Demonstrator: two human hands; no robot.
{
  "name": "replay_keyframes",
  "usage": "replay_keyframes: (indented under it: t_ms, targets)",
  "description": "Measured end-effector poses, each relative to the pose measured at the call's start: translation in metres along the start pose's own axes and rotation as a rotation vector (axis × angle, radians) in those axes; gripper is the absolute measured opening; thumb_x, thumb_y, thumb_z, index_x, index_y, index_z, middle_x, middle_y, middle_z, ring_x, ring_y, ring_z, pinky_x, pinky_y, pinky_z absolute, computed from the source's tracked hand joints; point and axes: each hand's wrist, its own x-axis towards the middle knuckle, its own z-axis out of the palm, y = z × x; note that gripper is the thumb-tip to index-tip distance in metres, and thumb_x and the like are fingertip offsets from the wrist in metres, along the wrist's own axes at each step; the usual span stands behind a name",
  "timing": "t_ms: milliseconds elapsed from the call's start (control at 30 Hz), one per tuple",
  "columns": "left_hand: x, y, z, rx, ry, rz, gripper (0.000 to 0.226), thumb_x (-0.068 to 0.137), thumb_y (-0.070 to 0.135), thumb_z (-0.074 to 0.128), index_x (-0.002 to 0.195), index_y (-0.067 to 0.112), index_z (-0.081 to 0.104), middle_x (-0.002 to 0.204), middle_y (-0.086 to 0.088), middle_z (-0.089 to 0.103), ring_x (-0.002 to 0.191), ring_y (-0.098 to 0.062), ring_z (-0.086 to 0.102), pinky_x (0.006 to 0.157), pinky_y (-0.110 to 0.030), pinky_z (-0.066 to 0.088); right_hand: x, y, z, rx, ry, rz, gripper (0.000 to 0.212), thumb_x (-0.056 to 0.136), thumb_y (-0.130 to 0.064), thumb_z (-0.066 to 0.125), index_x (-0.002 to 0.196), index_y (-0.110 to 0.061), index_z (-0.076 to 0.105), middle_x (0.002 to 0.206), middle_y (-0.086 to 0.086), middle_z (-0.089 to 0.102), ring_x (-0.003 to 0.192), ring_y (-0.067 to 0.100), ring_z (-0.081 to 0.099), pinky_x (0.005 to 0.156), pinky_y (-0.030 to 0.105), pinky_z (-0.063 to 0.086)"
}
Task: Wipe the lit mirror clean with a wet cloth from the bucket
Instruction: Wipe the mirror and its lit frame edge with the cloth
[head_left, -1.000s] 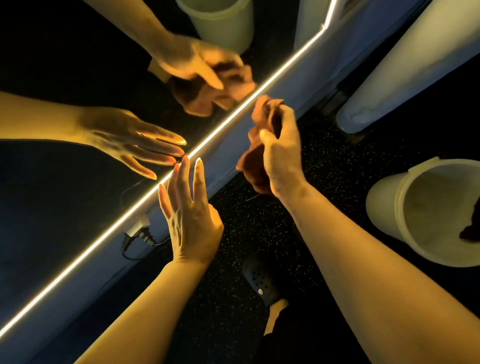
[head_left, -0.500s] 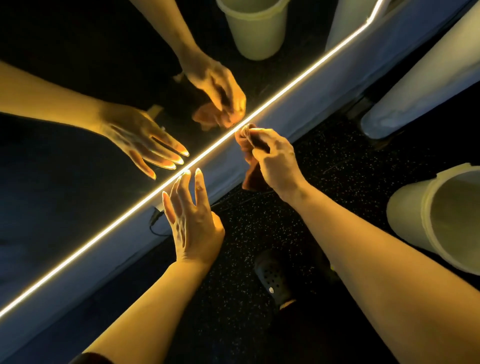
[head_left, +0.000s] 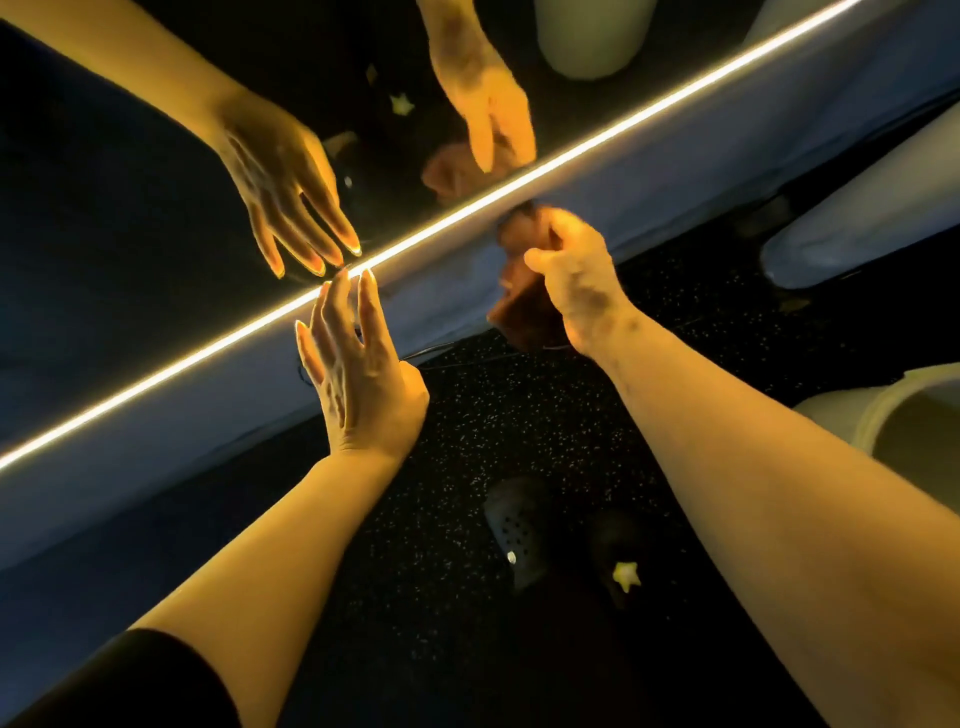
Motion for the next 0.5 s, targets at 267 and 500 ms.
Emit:
replay_keyframes:
  t_ms: [267, 500]
  targets:
    - [-0.003, -0.016, -0.022, -0.065, -0.038, -0.079, 0.088, 0.074, -0.005, 0.067, 0.151, 0.004, 0.025, 0.152, -0.018, 0.027, 0.139, -0.033, 0.027, 0.115, -0.064, 0.019, -0.019, -0.037, 0.011, 0.007, 0.207, -0.148, 0.025, 0.096, 0.007, 0.039, 0.093, -0.016, 0.047, 0.101, 0.011, 0.055, 0.056, 0.007, 0.062, 0.055, 0.029, 0.058]
    - [-0.009, -0.038, -0.025, -0.099, -0.086, 0.002, 0.086, 0.075, -0.004, 0.07, 0.149, 0.003, 0.028, 0.152, -0.02, 0.026, 0.14, -0.035, 0.027, 0.113, -0.064, 0.025, -0.024, -0.033, 0.04, -0.039, 0.54, -0.198, 0.022, 0.093, 0.005, 0.05, 0.1, -0.014, 0.042, 0.11, 0.009, 0.052, 0.086, 0.003, 0.061, 0.085, 0.027, 0.054]
